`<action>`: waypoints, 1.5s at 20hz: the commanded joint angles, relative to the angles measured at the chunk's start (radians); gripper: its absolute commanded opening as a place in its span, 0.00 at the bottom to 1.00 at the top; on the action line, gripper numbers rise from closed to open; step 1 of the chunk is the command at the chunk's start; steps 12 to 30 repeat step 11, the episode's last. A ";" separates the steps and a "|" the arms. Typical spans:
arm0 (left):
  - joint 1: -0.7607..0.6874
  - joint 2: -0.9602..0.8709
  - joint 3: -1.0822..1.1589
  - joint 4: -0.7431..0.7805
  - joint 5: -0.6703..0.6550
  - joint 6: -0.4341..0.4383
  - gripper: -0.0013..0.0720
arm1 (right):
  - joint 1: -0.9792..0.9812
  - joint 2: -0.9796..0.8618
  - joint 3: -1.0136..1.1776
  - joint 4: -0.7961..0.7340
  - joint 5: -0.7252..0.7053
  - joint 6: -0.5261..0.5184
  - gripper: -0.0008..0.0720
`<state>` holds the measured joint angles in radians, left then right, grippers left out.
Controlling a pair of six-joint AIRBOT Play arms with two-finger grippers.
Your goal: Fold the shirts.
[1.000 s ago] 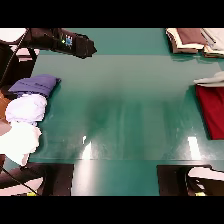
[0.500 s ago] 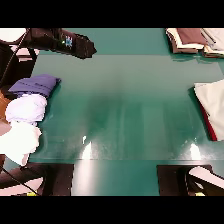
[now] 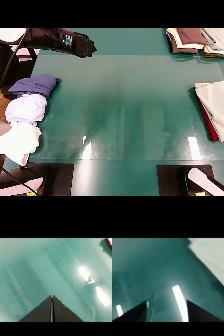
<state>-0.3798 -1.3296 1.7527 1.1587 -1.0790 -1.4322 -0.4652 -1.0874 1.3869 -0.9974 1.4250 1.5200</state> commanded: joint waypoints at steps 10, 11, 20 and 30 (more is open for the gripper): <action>0.000 0.000 0.000 0.000 0.071 0.000 0.05 | 0.474 0.010 0.087 0.027 -0.113 -0.072 0.04; 0.000 0.000 0.000 0.000 0.078 0.000 0.05 | 0.474 0.010 0.087 0.027 -0.113 -0.072 0.04; 0.000 0.000 0.000 0.000 0.078 0.000 0.05 | 0.474 0.010 0.087 0.027 -0.113 -0.072 0.04; 0.000 0.000 0.000 0.000 0.078 0.000 0.05 | 0.474 0.010 0.087 0.027 -0.113 -0.072 0.04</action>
